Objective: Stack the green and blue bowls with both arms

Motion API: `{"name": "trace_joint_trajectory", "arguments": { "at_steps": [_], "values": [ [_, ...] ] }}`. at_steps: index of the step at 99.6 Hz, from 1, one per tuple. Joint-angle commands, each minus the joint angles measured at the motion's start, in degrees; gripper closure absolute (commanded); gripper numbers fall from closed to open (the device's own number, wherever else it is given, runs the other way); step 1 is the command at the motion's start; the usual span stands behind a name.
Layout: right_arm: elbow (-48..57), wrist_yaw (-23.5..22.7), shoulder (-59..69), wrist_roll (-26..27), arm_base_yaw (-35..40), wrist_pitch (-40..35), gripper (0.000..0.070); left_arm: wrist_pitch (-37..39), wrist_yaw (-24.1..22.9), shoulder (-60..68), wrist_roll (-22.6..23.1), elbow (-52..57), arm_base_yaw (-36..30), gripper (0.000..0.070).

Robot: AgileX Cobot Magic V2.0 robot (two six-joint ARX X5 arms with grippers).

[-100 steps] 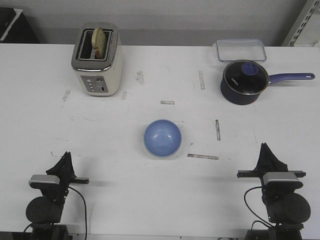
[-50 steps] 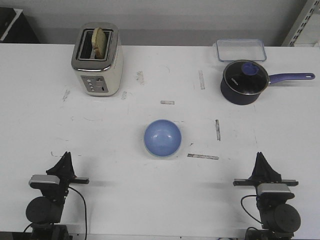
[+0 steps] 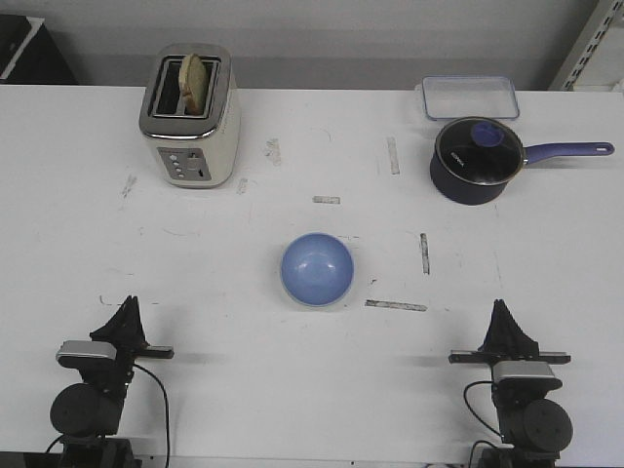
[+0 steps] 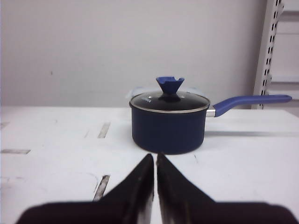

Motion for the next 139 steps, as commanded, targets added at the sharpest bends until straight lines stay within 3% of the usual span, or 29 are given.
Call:
{"name": "trace_joint_trajectory", "arguments": {
  "at_steps": [1,139],
  "values": [
    [-0.1,-0.3,-0.1,0.0,0.0,0.4,0.0699,0.8,-0.3,-0.1,-0.1,-1.2,0.2,0.0699],
    [-0.1,-1.4,-0.1,1.2,0.0,-1.0,0.0699,0.8,-0.3,-0.1,-0.1,-1.2,0.2,0.0699]
  ]
}}
